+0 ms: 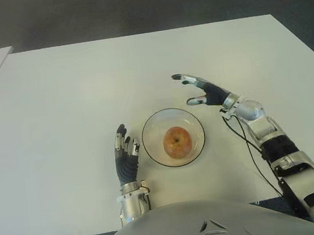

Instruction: Put the apples into the plate.

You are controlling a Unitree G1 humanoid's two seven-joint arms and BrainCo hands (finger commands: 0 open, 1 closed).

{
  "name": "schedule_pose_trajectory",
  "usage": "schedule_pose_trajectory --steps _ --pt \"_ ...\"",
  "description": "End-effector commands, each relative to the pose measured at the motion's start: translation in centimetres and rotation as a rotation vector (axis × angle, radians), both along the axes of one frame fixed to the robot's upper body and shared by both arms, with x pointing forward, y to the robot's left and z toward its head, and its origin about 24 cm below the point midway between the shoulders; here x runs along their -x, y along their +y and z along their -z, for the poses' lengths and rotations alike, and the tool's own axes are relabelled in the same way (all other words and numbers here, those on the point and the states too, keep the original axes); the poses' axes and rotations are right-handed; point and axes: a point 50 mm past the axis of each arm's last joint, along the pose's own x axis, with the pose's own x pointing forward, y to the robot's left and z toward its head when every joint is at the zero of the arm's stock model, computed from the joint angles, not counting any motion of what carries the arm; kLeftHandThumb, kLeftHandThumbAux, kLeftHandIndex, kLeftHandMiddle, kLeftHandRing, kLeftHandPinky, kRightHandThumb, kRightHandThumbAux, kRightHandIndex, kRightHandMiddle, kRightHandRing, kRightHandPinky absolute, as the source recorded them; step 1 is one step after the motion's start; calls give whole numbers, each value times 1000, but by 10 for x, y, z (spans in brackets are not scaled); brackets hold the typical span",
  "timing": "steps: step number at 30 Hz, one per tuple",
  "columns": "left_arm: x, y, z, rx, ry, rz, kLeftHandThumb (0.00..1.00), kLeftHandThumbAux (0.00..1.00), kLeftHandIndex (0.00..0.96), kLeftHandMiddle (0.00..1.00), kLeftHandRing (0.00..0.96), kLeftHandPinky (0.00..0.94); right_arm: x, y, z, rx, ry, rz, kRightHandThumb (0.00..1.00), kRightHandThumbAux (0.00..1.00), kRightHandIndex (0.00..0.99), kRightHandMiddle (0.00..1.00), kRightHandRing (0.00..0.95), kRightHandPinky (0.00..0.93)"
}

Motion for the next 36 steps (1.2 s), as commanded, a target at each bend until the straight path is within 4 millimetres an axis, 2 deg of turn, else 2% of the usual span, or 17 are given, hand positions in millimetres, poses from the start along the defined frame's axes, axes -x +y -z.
schedule_pose_trajectory --steps 1,4,5,8,15,25,36 --pt "2 -11 5 51 30 -36 48 529 0 0 0 6 0 -24 17 -230 208 171 114 257 0 0 0 3" --pt "3 -9 6 40 26 -36 44 541 2 0 0 5 3 -35 27 -331 288 239 118 264 0 0 0 28" --pt "6 -6 5 25 25 -35 40 550 4 0 0 5 9 -43 34 -444 374 311 123 276 0 0 0 34" --pt "10 -1 5 -1 23 -32 44 542 5 0 0 1 22 -56 44 -622 511 409 143 379 24 0 0 11" --pt "14 5 5 -32 3 -17 36 522 5 0 0 0 30 -63 47 -700 560 496 156 443 40 0 0 0" --pt "19 14 7 -46 -7 -11 33 517 0 0 0 0 43 -84 61 -753 588 585 178 454 44 22 0 9" --pt "24 25 11 -69 4 -9 42 500 0 0 0 0 64 -91 85 -770 626 676 157 452 80 58 11 26"
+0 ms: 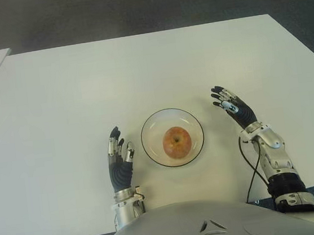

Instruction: Put the apples into the plate.

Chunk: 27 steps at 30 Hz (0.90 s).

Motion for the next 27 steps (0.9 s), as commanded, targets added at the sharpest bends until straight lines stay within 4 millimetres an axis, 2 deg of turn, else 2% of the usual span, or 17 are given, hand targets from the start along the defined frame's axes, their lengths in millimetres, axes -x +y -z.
schedule_pose_trajectory --steps 1,11,20,27 --pt "11 7 13 -12 91 4 44 498 0 0 0 0 16 0 17 -19 52 36 156 456 82 63 14 27" --pt "17 17 14 -27 96 26 50 476 0 0 0 0 43 21 37 -52 80 59 154 515 78 93 45 55" --pt "24 23 17 -34 119 40 52 470 0 0 0 0 51 30 42 -67 102 81 134 560 71 124 84 80" --pt "28 27 17 -32 138 52 48 471 0 0 0 0 56 40 48 -116 119 96 155 575 68 152 112 84"
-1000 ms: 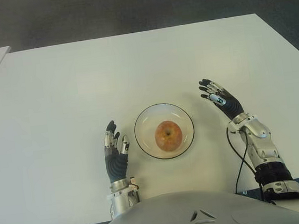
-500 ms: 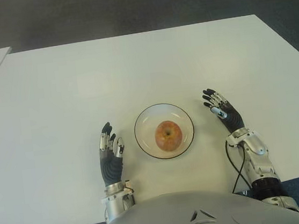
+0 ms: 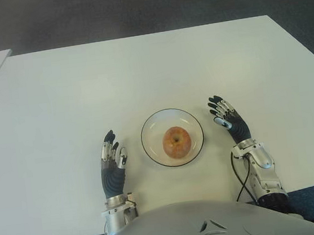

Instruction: Put the apples into the plate.

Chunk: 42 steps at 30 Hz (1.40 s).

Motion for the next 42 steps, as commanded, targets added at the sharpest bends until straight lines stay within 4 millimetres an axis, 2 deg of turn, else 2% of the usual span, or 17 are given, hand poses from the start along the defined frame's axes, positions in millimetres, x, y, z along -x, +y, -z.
schedule_pose_trajectory --steps 1,9,18,28,42 --pt "15 6 14 3 121 4 48 472 0 0 0 0 20 11 26 -63 134 30 160 575 67 153 114 86" --pt "15 8 14 21 147 -4 49 484 0 0 0 0 34 32 30 -173 123 186 170 563 48 101 71 69" --pt "12 7 11 30 129 -28 76 479 0 0 0 0 41 42 30 -206 146 263 165 531 3 18 9 31" --pt "13 10 12 39 140 -46 91 466 0 0 0 0 45 45 30 -203 148 262 162 496 0 0 0 29" --pt "12 8 15 40 169 -68 70 479 2 0 0 0 46 46 29 -193 112 216 125 522 0 27 4 31"
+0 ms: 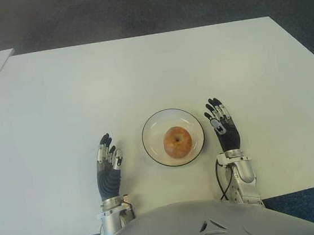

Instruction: Put the apples into the plate.

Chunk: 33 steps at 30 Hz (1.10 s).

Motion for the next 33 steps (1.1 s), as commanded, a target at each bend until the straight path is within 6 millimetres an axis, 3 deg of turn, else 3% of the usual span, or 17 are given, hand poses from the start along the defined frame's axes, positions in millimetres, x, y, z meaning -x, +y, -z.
schedule_pose_trajectory --steps 1,19,33 --pt "9 1 14 11 121 -23 69 478 3 0 0 0 25 5 30 -23 168 -11 122 522 0 29 5 31" --pt "-4 -1 28 61 229 -17 80 530 8 0 0 0 27 3 30 -7 173 -26 117 537 0 71 32 25" --pt "-10 -5 25 88 179 -20 96 448 12 0 0 0 27 -3 31 11 179 -22 120 554 0 77 39 34"
